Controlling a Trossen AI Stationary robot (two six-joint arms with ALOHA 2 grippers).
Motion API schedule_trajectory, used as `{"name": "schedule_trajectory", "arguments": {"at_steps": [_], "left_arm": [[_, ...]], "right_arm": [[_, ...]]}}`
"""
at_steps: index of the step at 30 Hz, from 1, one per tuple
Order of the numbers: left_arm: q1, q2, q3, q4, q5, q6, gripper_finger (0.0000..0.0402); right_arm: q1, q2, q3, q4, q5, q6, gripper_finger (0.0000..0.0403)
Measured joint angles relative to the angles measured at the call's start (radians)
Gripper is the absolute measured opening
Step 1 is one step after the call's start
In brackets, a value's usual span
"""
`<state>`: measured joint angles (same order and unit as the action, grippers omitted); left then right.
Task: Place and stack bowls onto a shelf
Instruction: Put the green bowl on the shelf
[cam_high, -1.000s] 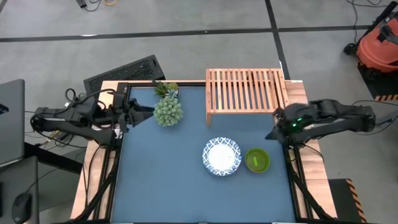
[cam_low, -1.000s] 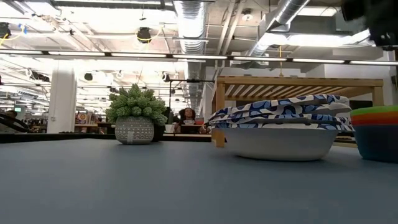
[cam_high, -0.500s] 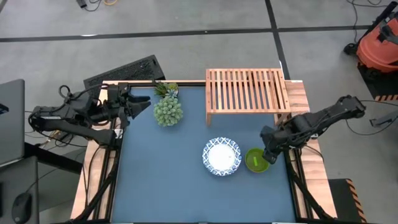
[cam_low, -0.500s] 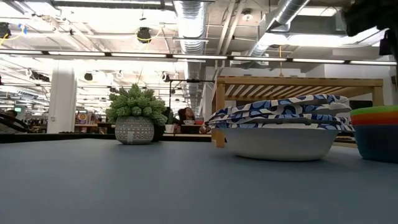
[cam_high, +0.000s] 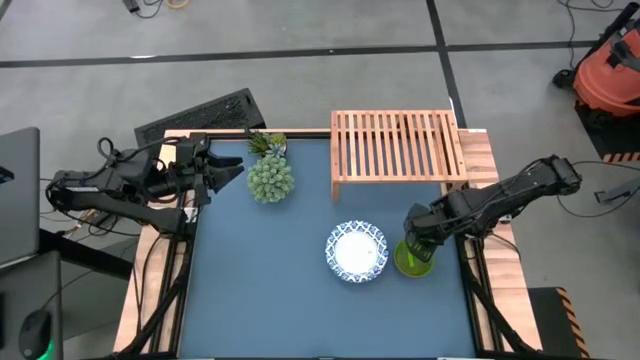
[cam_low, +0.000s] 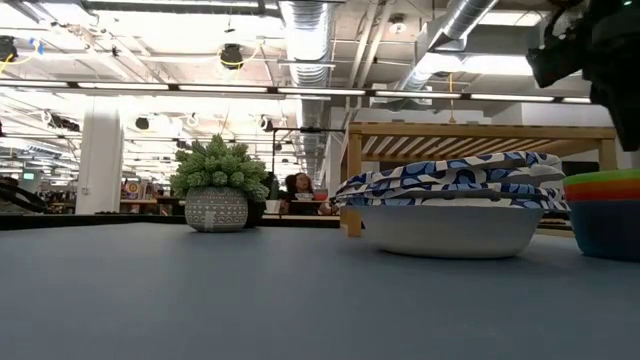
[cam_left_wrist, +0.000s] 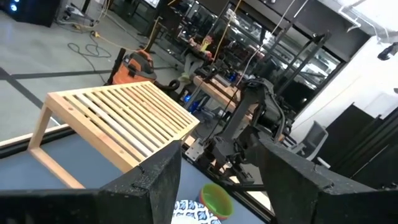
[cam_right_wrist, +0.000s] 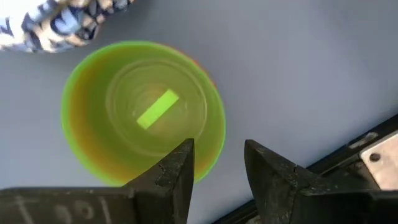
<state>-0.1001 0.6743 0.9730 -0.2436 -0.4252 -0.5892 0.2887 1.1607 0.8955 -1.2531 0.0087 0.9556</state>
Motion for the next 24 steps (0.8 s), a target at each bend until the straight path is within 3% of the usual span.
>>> {"name": "schedule_trajectory", "arguments": {"at_steps": [11,24], "left_arm": [[0.0,0.0,0.0,-0.034,0.02,-0.04,0.0197],[0.0,0.0,0.0,-0.038,0.075,-0.062,0.0197]], "right_arm": [[-0.057,-0.011,-0.119,0.112,0.019,-0.031,0.0195],[-0.053,-0.011,-0.125,0.151,0.016,-0.04,0.0194]]}}
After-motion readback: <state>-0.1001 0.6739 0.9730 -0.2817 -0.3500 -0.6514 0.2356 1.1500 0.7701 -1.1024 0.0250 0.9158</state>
